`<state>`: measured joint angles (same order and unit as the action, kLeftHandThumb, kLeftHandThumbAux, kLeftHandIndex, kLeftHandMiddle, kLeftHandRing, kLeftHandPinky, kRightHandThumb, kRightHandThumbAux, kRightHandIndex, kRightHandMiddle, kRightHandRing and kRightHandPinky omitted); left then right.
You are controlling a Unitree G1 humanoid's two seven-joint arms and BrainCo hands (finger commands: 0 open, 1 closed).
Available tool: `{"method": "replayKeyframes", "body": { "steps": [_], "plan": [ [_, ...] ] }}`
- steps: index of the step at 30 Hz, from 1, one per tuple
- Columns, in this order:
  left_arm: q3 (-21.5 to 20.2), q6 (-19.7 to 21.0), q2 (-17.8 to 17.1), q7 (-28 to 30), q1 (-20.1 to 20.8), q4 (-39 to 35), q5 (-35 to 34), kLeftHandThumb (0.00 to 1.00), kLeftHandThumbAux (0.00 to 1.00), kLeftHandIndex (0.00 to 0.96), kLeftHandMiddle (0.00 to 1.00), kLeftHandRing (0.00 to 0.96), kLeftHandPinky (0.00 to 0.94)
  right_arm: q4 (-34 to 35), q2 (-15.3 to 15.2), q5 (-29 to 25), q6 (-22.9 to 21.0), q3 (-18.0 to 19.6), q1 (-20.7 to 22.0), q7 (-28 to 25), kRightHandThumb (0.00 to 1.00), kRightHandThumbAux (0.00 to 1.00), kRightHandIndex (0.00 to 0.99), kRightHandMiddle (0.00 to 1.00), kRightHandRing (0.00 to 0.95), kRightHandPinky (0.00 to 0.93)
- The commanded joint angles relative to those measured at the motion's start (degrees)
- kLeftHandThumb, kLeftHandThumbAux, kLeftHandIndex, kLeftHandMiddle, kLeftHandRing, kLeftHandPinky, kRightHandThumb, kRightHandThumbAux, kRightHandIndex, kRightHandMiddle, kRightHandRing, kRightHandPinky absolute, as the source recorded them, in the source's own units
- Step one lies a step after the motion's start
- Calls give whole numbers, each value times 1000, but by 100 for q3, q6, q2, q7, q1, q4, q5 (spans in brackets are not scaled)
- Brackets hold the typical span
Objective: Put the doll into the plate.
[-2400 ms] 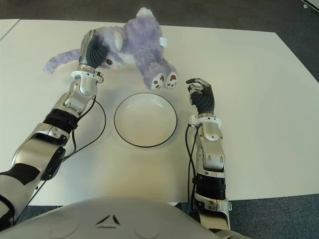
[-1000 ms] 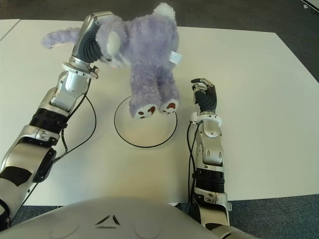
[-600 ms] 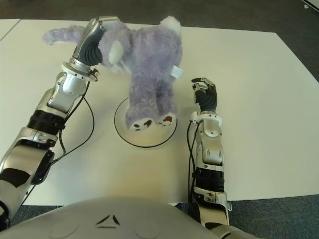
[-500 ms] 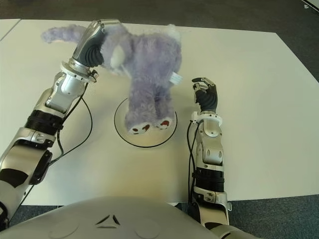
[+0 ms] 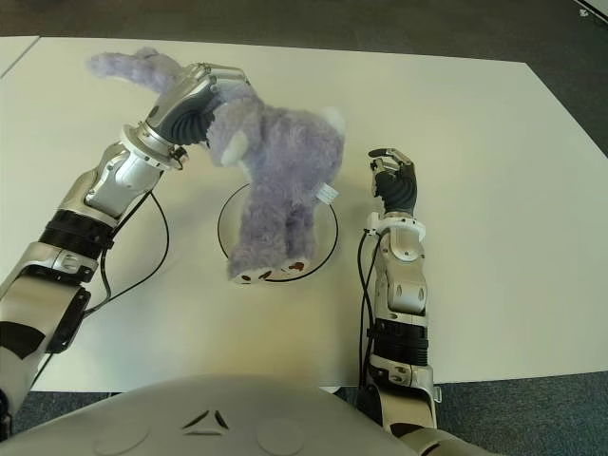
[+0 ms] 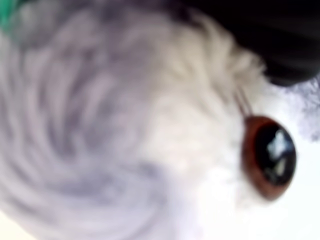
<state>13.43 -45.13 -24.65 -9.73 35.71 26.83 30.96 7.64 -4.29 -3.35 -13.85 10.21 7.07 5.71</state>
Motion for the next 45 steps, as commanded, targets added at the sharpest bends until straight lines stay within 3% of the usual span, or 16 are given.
{"method": "replayKeyframes", "body": {
  "steps": [1,21,45],
  "plan": [
    [123,-161,-29,142,76,194,83,1000,623,812,465,510,834,-62,-14,31,-94,2,15,14,716,716,441,890,879,880],
    [451,-342,-22,453,101,583,227,1000,623,816,464,509,829,-42,6,64,-119,4,18,20,714,717,441,893,879,878],
    [1076,-611,68,84,176,1351,906,1000,624,824,464,508,856,59,40,23,-173,31,-18,24,714,716,441,892,879,879]
  ]
}}
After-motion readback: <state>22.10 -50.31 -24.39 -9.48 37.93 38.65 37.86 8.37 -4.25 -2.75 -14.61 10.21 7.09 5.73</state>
